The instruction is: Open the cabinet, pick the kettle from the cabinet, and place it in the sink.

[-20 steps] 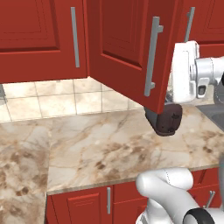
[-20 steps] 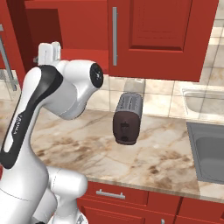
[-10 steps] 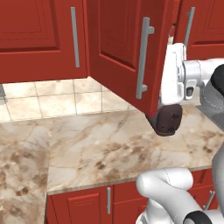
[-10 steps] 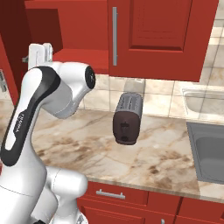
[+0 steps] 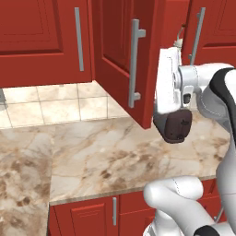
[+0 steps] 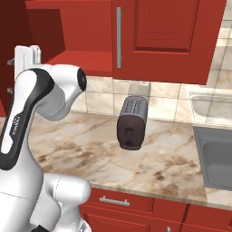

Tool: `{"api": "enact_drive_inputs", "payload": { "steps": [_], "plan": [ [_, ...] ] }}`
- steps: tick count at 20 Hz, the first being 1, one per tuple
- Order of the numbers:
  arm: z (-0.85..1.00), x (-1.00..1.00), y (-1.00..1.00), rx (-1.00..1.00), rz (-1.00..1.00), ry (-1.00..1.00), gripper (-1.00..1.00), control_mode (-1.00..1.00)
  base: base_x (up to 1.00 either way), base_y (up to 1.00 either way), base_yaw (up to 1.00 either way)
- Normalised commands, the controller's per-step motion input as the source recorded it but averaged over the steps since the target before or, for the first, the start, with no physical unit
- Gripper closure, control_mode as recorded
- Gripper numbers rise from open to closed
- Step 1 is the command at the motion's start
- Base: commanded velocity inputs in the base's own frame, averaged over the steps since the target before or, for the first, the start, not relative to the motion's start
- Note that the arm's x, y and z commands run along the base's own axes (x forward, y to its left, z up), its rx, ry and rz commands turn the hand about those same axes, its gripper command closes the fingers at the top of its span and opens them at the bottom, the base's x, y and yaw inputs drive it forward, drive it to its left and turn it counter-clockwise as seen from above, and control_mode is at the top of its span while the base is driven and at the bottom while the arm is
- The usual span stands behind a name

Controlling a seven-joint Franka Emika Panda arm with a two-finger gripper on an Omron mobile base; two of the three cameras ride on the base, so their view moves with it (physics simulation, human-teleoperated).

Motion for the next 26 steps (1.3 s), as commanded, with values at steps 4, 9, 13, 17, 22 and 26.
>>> {"api": "enact_drive_inputs", "payload": {
  "steps": [4, 9, 13, 17, 22, 26],
  "plan": [
    [-0.08, 0.0, 0.42, 0.0, 0.04, 0.0, -1.0, -1.0, 0.0, 0.0, 0.0],
    [-0.08, 0.0, 0.39, 0.0, 0.01, 0.0, -1.0, -1.0, 0.0, 0.0, 0.0],
    [-0.01, 0.04, 0.23, 0.0, 0.0, 0.0, -1.0, -1.0, 0.0, 0.0, 0.0],
    [0.0, 0.06, 0.05, 0.0, 0.0, 0.0, -1.0, -1.0, 0.0, 0.0, 0.0],
    [0.0, 0.0, -0.25, 0.0, 0.0, 0.0, -1.0, -1.0, 0.0, 0.0, 0.0],
    [0.0, 0.0, -0.42, 0.0, 0.0, 0.0, -1.0, -1.0, 0.0, 0.0, 0.0]
  ]
}}
